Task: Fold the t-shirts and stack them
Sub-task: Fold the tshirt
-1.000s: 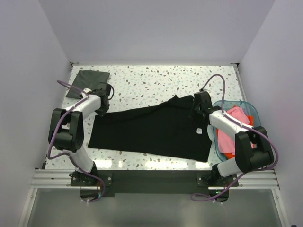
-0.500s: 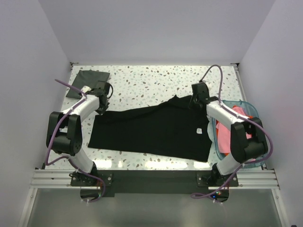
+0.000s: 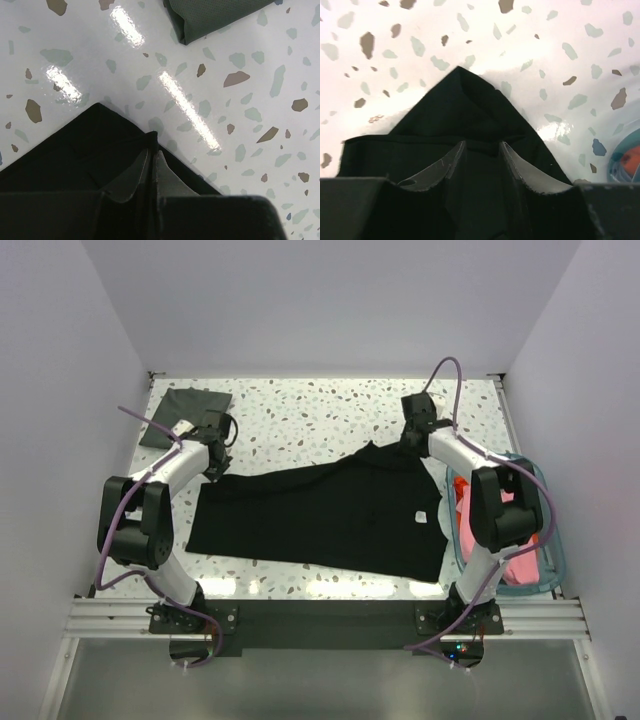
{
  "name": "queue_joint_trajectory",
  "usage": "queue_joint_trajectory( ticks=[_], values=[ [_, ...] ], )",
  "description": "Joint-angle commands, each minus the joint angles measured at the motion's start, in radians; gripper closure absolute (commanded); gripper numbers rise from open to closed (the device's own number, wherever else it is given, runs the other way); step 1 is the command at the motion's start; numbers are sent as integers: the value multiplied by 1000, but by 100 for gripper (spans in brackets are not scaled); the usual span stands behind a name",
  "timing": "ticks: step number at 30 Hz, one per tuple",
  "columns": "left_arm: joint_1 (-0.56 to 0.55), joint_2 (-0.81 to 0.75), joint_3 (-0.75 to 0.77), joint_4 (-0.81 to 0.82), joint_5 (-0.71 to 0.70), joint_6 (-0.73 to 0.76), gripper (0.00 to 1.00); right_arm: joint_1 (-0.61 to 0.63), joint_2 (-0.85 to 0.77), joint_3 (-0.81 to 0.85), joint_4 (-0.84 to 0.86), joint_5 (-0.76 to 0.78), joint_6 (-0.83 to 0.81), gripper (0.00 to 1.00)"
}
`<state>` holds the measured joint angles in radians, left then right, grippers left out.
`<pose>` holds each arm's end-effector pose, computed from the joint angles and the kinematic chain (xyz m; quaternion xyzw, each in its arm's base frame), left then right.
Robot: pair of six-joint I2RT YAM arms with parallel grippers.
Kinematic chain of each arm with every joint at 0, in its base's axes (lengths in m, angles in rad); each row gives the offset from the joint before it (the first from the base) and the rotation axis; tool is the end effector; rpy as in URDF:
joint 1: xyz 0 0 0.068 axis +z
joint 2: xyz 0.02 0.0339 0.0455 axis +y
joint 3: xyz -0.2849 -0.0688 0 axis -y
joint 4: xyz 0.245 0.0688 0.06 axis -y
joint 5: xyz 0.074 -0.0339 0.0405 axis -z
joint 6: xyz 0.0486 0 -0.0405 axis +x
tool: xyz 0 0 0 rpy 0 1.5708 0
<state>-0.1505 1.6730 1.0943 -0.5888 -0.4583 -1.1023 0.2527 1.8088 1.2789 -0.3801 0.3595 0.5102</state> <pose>0.3326 -0.0287 0.2050 -0.4776 0.8273 0.0660 0.2885 0.3937 0.0840 0.2240 0.1770 0.9155 -0.0381 0.3592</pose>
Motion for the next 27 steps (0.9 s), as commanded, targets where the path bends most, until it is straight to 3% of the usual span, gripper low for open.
queue_joint_trajectory(
  ticks=[1, 14, 15, 22, 27],
  values=[
    [8, -33, 41, 43, 9, 28, 100, -9, 26, 34, -28, 44, -13, 63],
    [8, -19, 49, 55, 15, 42, 100, -9, 107, 31, -40, 39, -4, 52],
    [8, -19, 50, 55, 15, 44, 100, -7, 110, 28, -37, 41, 2, 54],
    [11, -19, 64, 55, 12, 50, 100, -9, 97, 16, -39, 41, 21, 100],
    [19, -12, 96, 66, -2, 85, 100, -10, 73, 59, -66, 53, 13, 100]
  ],
)
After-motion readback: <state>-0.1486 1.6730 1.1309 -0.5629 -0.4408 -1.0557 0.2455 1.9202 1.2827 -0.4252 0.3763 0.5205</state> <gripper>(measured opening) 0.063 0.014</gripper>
